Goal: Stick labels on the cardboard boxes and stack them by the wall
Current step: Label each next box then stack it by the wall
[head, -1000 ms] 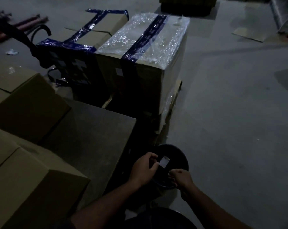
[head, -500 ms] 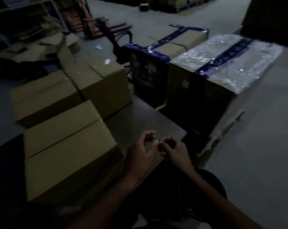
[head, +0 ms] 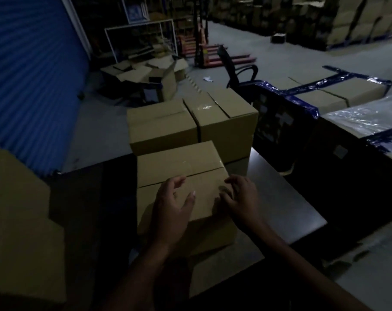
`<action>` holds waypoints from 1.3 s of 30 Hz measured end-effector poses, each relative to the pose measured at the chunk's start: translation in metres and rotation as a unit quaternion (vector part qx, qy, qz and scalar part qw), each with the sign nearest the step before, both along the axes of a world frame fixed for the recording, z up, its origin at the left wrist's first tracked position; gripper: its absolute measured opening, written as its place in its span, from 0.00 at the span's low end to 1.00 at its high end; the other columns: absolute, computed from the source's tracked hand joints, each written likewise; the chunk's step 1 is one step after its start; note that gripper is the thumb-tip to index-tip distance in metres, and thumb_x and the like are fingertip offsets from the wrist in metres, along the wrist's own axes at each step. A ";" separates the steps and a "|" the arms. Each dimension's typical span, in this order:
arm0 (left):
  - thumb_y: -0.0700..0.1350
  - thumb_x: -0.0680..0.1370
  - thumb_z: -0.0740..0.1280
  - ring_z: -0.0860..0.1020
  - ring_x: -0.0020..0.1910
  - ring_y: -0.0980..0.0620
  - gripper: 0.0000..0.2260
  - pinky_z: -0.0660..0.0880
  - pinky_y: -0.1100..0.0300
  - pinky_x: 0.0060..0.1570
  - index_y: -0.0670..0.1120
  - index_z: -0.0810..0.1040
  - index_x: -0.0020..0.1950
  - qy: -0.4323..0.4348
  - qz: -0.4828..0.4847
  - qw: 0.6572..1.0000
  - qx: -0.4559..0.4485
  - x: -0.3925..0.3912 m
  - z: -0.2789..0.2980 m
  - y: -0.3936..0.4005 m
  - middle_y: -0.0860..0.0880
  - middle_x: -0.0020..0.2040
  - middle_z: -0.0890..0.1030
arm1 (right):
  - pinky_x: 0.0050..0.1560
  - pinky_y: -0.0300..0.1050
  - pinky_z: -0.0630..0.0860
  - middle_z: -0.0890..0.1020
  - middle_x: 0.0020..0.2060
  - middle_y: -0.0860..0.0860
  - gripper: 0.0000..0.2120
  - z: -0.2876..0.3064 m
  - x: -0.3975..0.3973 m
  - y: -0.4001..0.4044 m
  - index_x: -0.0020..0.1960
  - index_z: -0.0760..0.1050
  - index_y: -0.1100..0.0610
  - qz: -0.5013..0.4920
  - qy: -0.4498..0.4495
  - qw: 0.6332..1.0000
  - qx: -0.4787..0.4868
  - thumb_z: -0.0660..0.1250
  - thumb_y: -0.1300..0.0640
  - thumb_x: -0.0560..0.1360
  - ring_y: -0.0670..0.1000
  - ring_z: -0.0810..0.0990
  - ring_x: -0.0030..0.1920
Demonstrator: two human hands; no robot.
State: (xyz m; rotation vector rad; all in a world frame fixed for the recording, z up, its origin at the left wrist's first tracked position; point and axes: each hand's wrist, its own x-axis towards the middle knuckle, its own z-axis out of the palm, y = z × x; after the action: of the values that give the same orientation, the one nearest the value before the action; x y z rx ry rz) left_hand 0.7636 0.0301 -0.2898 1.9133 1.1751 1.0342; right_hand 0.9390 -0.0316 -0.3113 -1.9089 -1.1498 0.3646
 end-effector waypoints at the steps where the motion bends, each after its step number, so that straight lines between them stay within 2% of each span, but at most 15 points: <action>1: 0.50 0.76 0.70 0.72 0.64 0.57 0.19 0.74 0.55 0.63 0.55 0.72 0.66 0.018 0.009 1.000 0.000 -0.014 -0.002 0.007 0.57 0.64 0.74 | 0.53 0.37 0.71 0.71 0.60 0.43 0.21 -0.001 -0.004 0.002 0.65 0.69 0.49 -0.001 0.004 1.000 -0.011 0.69 0.50 0.73 0.43 0.70 0.59; 4: 0.46 0.74 0.75 0.66 0.70 0.53 0.28 0.69 0.59 0.63 0.51 0.69 0.71 0.062 0.043 0.997 0.008 -0.050 -0.008 0.027 0.51 0.71 0.68 | 0.50 0.33 0.70 0.70 0.65 0.46 0.30 0.000 -0.012 0.007 0.72 0.62 0.51 -0.008 0.043 0.999 -0.030 0.68 0.48 0.74 0.41 0.70 0.58; 7: 0.50 0.72 0.77 0.58 0.76 0.50 0.41 0.67 0.49 0.70 0.51 0.59 0.78 0.094 0.076 0.990 -0.074 -0.078 -0.014 0.042 0.50 0.79 0.56 | 0.55 0.47 0.78 0.72 0.66 0.48 0.34 -0.001 -0.014 0.012 0.74 0.57 0.49 -0.035 0.078 0.994 -0.063 0.67 0.43 0.74 0.47 0.75 0.59; 9: 0.51 0.72 0.77 0.59 0.77 0.46 0.45 0.66 0.46 0.70 0.55 0.52 0.80 0.032 0.047 0.981 -0.187 -0.085 -0.012 0.043 0.50 0.80 0.55 | 0.52 0.52 0.80 0.75 0.63 0.47 0.31 -0.002 -0.016 0.012 0.72 0.60 0.47 -0.044 0.101 0.991 -0.076 0.66 0.40 0.74 0.48 0.78 0.55; 11: 0.48 0.73 0.76 0.61 0.76 0.46 0.46 0.65 0.53 0.67 0.56 0.48 0.81 -0.029 0.002 0.969 -0.244 -0.084 -0.011 0.036 0.50 0.80 0.57 | 0.49 0.53 0.81 0.76 0.60 0.47 0.29 -0.003 -0.021 0.011 0.70 0.63 0.46 -0.047 0.111 0.990 -0.072 0.66 0.40 0.73 0.47 0.79 0.53; 16: 0.50 0.74 0.75 0.58 0.78 0.48 0.45 0.63 0.52 0.70 0.57 0.48 0.81 -0.082 0.008 0.972 -0.218 -0.094 -0.005 0.027 0.52 0.80 0.54 | 0.51 0.50 0.79 0.76 0.60 0.45 0.27 0.010 -0.040 0.010 0.70 0.65 0.46 -0.075 0.064 0.994 -0.039 0.66 0.41 0.74 0.46 0.77 0.54; 19: 0.58 0.71 0.74 0.58 0.77 0.53 0.42 0.60 0.50 0.74 0.61 0.54 0.79 -0.113 0.003 0.977 -0.182 -0.114 0.012 0.029 0.56 0.79 0.58 | 0.44 0.40 0.75 0.76 0.58 0.43 0.25 0.034 -0.048 0.007 0.70 0.66 0.46 -0.076 0.058 0.995 0.011 0.66 0.44 0.75 0.41 0.76 0.51; 21: 0.66 0.69 0.72 0.60 0.76 0.56 0.39 0.61 0.45 0.75 0.67 0.58 0.76 -0.142 0.005 0.977 -0.162 -0.125 0.031 0.032 0.61 0.78 0.60 | 0.41 0.37 0.75 0.77 0.57 0.42 0.24 0.052 -0.052 0.006 0.69 0.68 0.46 -0.061 0.082 0.993 0.051 0.66 0.45 0.75 0.40 0.78 0.49; 23: 0.65 0.70 0.70 0.61 0.75 0.59 0.32 0.60 0.44 0.74 0.70 0.63 0.72 -0.177 0.017 0.973 -0.145 -0.132 0.052 0.038 0.64 0.76 0.62 | 0.42 0.41 0.79 0.79 0.57 0.44 0.25 0.073 -0.057 0.007 0.69 0.69 0.46 -0.030 0.114 0.989 0.094 0.65 0.45 0.73 0.43 0.80 0.50; 25: 0.66 0.70 0.71 0.63 0.74 0.58 0.26 0.61 0.42 0.74 0.73 0.67 0.66 -0.225 0.024 0.964 -0.138 -0.141 0.073 0.045 0.64 0.75 0.65 | 0.43 0.44 0.80 0.79 0.57 0.45 0.26 0.093 -0.063 0.011 0.69 0.70 0.47 0.003 0.150 0.978 0.142 0.66 0.47 0.71 0.45 0.81 0.52; 27: 0.69 0.67 0.66 0.65 0.74 0.56 0.25 0.61 0.40 0.73 0.74 0.70 0.63 -0.263 0.013 0.958 -0.115 -0.148 0.092 0.051 0.62 0.74 0.67 | 0.41 0.39 0.80 0.79 0.56 0.44 0.26 0.115 -0.067 0.018 0.68 0.71 0.48 0.025 0.182 0.966 0.182 0.65 0.49 0.71 0.43 0.80 0.52; 29: 0.67 0.68 0.62 0.67 0.73 0.55 0.25 0.62 0.39 0.72 0.72 0.71 0.66 -0.292 -0.004 0.953 -0.077 -0.152 0.108 0.058 0.61 0.73 0.70 | 0.40 0.36 0.79 0.79 0.54 0.42 0.25 0.134 -0.067 0.031 0.67 0.71 0.48 0.039 0.212 0.954 0.207 0.65 0.50 0.70 0.39 0.80 0.51; 33: 0.60 0.72 0.61 0.68 0.73 0.54 0.31 0.61 0.42 0.74 0.58 0.67 0.75 -0.337 -0.025 0.941 -0.013 -0.148 0.133 0.079 0.57 0.73 0.71 | 0.46 0.40 0.78 0.79 0.54 0.41 0.21 0.161 -0.062 0.065 0.65 0.72 0.44 0.067 0.239 0.945 0.214 0.66 0.52 0.73 0.40 0.80 0.52; 35: 0.55 0.76 0.59 0.69 0.72 0.55 0.27 0.62 0.43 0.74 0.55 0.66 0.76 -0.354 -0.026 0.935 0.006 -0.141 0.143 0.097 0.57 0.72 0.72 | 0.46 0.38 0.75 0.77 0.54 0.40 0.17 0.176 -0.057 0.084 0.62 0.72 0.40 0.079 0.240 0.941 0.224 0.66 0.52 0.75 0.41 0.79 0.52; 39: 0.50 0.80 0.55 0.73 0.68 0.52 0.23 0.66 0.41 0.71 0.52 0.68 0.75 -0.376 -0.030 0.926 0.008 -0.115 0.159 0.139 0.55 0.69 0.76 | 0.42 0.32 0.75 0.79 0.54 0.43 0.15 0.203 -0.042 0.126 0.63 0.73 0.44 0.101 0.235 0.933 0.252 0.65 0.53 0.76 0.39 0.79 0.50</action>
State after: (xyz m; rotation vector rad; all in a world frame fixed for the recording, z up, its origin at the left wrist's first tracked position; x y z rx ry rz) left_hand 0.6484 0.1693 -0.1311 1.3283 0.6516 1.5486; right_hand 0.8972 0.0942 -0.1085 -1.1751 -0.9933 0.5445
